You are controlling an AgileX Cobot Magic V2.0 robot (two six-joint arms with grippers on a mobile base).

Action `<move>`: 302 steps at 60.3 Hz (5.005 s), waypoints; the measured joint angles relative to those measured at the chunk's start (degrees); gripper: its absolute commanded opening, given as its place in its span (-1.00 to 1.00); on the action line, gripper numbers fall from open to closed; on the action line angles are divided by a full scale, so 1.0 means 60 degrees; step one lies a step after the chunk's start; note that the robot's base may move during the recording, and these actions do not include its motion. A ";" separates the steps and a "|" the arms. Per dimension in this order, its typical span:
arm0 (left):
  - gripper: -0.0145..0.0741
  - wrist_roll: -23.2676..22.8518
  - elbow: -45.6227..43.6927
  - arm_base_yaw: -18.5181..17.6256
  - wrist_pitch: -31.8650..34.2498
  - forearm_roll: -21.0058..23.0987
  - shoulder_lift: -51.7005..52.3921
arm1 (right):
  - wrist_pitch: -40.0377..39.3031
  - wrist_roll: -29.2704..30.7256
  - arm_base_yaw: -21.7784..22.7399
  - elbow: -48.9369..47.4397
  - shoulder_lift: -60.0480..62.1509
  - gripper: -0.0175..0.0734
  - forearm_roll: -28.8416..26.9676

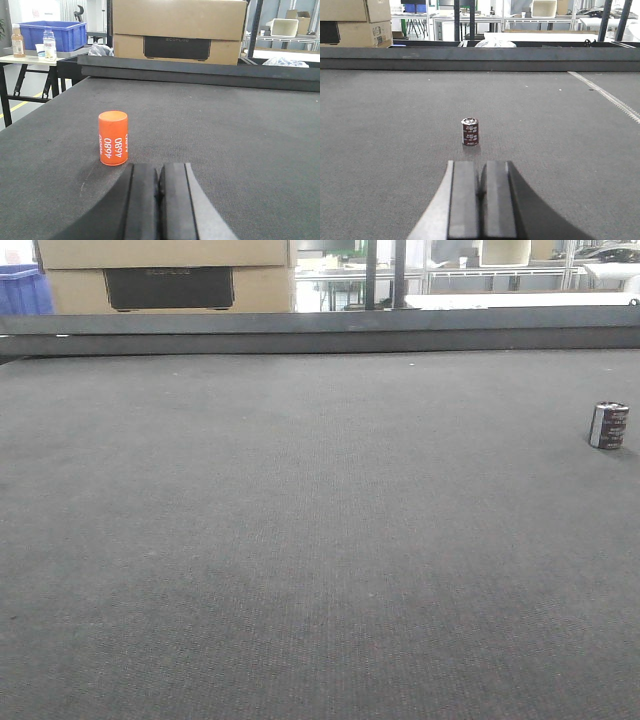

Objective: Place cylindrical capacitor in blue bin on shelf
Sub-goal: 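Move both open grippers down toward the orange cylinder and maroon capacitor, then close the right gripper around the maroon capacitor and lift it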

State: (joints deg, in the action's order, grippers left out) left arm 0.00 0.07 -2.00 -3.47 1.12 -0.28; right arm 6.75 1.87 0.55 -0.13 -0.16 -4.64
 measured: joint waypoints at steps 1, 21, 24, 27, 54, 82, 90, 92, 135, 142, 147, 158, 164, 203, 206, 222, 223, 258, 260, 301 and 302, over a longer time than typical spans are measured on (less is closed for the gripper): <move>-0.92 0.0000 0.0000 0.0000 0.0000 0.0000 0.0000 | 0.0000 0.0000 0.0000 0.0000 0.0000 -0.97 0.0000; -0.92 0.0000 0.0000 0.0000 0.0063 0.0000 0.0000 | 0.0000 0.0000 0.0000 0.0000 0.0000 -0.97 0.0000; -0.92 0.0000 0.0000 0.0000 0.0083 0.0000 0.0000 | 0.0000 0.0000 0.0000 0.0000 0.0000 -0.97 0.0000; -0.92 0.0000 0.0000 0.0000 0.0102 0.0000 0.0000 | 0.0000 0.0000 0.0000 0.0000 0.0000 -0.97 0.0000; -0.92 0.0000 0.0000 0.0000 0.1826 0.0000 0.0000 | -0.0406 0.0000 0.0000 0.0000 0.0000 -0.97 0.0000; -0.76 0.0000 -0.4885 0.0000 -0.1886 -0.0186 -0.1604 | 0.1465 0.0000 0.0000 -0.5177 -0.1471 -0.40 -0.0062; -0.31 0.0000 -0.5841 0.0000 -0.2377 -0.0238 -0.2480 | 0.1856 0.0000 0.0000 -0.6512 -0.3164 0.50 -0.0062; -0.16 0.0000 -0.5975 0.0000 -0.2396 -0.0248 -0.2662 | 0.1879 0.0000 0.0000 -0.6746 -0.3584 0.66 -0.0081; 0.68 0.0000 -0.6037 -0.0356 -0.2890 -0.0133 -0.3369 | -0.2535 0.0000 0.0000 -0.5207 -1.0592 0.64 0.0147; 0.68 0.0000 -0.6037 -0.0356 -0.2890 -0.0097 -0.3369 | -0.4476 0.0000 0.0000 -0.4773 -1.2036 0.64 0.0154; 0.68 0.0000 -0.6037 -0.0356 -0.2890 -0.0089 -0.3369 | -0.5702 0.0000 0.0000 -0.4749 -1.3014 0.64 0.0194; 0.68 0.0000 -0.6037 -0.0356 -0.2890 -0.0089 -0.3369 | -0.8976 0.0000 0.0000 -0.4736 -1.5156 0.64 0.0245; 0.68 0.0000 -0.6037 -0.0356 -0.2890 -0.0089 -0.3369 | -0.9938 0.0000 0.0000 -0.4910 -1.6082 0.64 0.0253; 0.68 0.0000 -0.6037 -0.0356 -0.2951 -0.0089 -0.3369 | -1.0041 0.0000 0.0000 -0.7245 -1.9001 0.62 0.0268; 0.68 0.0000 -0.6037 -0.0356 -0.3028 -0.0089 -0.3369 | -0.9938 0.0000 0.0000 -0.7289 -1.9038 0.55 0.0268; 0.68 0.0000 -0.6037 -0.0356 -0.3155 -0.0089 -0.3369 | -0.9624 0.0000 0.0000 -0.7380 -1.9099 -0.44 0.0268; 0.68 0.0000 -0.6037 -0.0356 -0.3155 -0.0089 -0.3369 | -0.9599 0.0000 0.0000 -0.7380 -1.9099 -0.49 0.0268; 0.54 0.0000 -0.5001 -0.0210 -0.2810 -0.0438 -0.3614 | -0.8244 -0.0017 -0.0017 -0.7380 -1.5708 -0.75 0.0274; 0.54 0.0000 -0.4768 -0.0116 -0.2553 -0.0439 -0.3689 | -0.7989 -0.0017 -0.0017 -0.7380 -1.5292 -0.75 0.0274; 0.69 0.0000 -0.3109 0.1073 0.5542 0.0319 -1.0979 | -0.4942 0.0005 -0.0017 -0.7380 -1.1667 -0.75 0.0274; 0.69 0.0000 -0.3195 0.1073 0.5664 0.0319 -1.1174 | -0.4945 0.0005 -0.0017 -0.7380 -1.1667 -0.75 0.0274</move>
State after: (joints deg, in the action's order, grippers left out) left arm 0.00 -19.10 4.44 30.52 3.03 -67.33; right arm -22.92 1.90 0.45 -44.41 -70.17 -2.99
